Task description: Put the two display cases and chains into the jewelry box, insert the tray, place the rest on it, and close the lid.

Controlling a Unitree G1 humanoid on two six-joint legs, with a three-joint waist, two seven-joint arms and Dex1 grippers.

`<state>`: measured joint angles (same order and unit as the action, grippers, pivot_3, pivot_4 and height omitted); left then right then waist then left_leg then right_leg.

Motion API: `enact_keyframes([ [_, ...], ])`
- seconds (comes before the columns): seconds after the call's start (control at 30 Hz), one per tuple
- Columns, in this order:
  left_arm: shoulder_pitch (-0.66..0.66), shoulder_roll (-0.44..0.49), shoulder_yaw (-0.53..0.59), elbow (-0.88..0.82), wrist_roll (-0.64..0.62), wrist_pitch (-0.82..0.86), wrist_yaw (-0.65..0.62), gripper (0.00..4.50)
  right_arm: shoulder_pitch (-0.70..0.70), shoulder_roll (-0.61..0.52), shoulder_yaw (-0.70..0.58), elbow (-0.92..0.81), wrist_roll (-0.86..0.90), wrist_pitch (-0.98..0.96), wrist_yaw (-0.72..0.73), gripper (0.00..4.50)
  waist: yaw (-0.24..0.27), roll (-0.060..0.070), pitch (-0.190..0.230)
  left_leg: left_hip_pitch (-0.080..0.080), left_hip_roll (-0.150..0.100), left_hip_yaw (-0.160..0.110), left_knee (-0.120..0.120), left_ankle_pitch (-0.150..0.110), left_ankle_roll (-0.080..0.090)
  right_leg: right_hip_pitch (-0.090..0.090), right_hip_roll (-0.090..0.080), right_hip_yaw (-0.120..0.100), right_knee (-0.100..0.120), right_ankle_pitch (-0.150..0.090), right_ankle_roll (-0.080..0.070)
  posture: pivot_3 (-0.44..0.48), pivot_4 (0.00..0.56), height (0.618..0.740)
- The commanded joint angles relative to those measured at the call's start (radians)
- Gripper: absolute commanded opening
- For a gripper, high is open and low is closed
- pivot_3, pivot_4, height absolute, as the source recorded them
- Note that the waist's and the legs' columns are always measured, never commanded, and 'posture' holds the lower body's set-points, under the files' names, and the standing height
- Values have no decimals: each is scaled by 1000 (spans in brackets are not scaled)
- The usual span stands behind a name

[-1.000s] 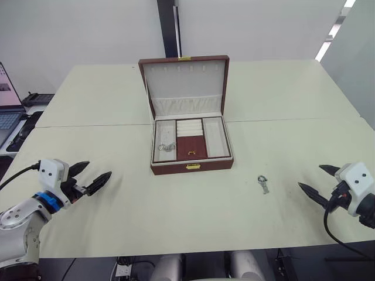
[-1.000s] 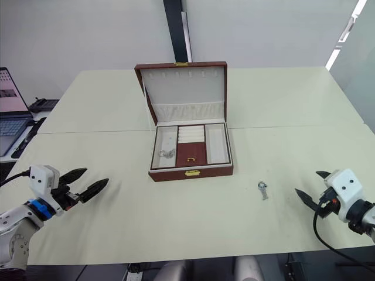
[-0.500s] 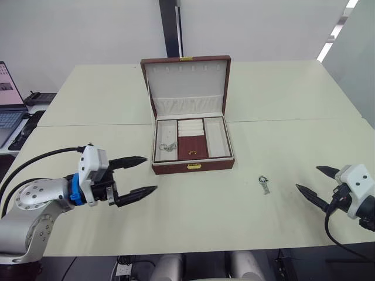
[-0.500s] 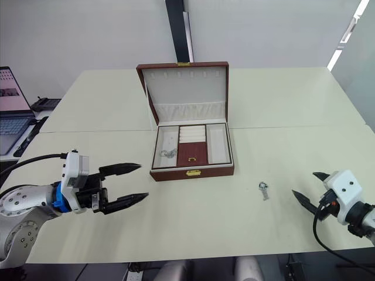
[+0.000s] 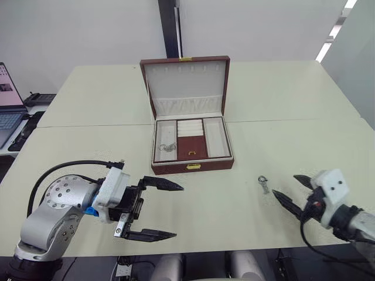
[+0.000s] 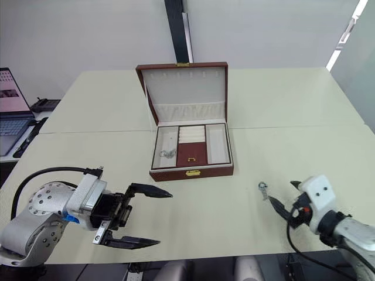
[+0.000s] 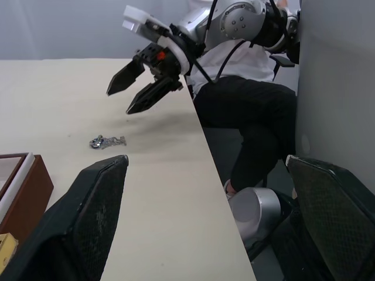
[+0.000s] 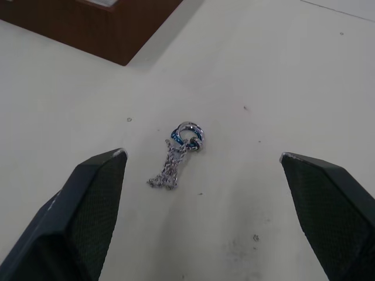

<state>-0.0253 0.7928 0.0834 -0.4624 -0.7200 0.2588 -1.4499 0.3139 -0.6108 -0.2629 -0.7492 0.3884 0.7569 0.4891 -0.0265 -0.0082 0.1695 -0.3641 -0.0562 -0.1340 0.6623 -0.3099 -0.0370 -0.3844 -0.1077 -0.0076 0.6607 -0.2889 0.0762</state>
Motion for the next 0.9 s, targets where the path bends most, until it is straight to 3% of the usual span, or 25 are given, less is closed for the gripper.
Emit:
enact_keyframes([
  [0.03, -4, -2, -5, 4, 16, -37, -13, 4500, -21, 7, 74, -18, -53, 11, -55, 4439, 0, 0, 0, 0, 0, 0, 0, 0, 0, 0, 0, 0, 0, 0, 0, 0, 150, 740],
  [0.4, -21, -17, -15, 20, 30, -36, 27, 4500, -130, 93, 208, 64, -119, 87, -172, 4439, -1, 0, 0, 0, 0, -1, 0, 0, 0, 0, 0, 0, 0, 0, 0, 0, 150, 740],
  [0.5, -18, -16, -13, 29, 30, -40, 21, 4500, -145, 125, 195, 73, -105, 142, -199, 3825, -1, 0, 0, 0, 0, -1, 0, 0, 0, 0, 0, 0, 0, 0, 0, 0, 150, 740],
  [0.67, -27, -24, -17, 61, 39, -60, 7, 4500, -117, 116, 202, 68, -120, 157, -200, 2189, -1, 0, -1, 0, 0, -1, 0, 0, 0, 0, 0, 0, 0, 0, 0, 0, 150, 740],
  [0.9, -45, -39, -28, 90, 53, -82, 0, 4500, -94, 76, 245, 54, -166, 97, -189, 609, -2, -1, -2, 0, 0, -1, 0, 0, 0, 0, 0, 0, 0, 0, 0, 0, 150, 740],
])
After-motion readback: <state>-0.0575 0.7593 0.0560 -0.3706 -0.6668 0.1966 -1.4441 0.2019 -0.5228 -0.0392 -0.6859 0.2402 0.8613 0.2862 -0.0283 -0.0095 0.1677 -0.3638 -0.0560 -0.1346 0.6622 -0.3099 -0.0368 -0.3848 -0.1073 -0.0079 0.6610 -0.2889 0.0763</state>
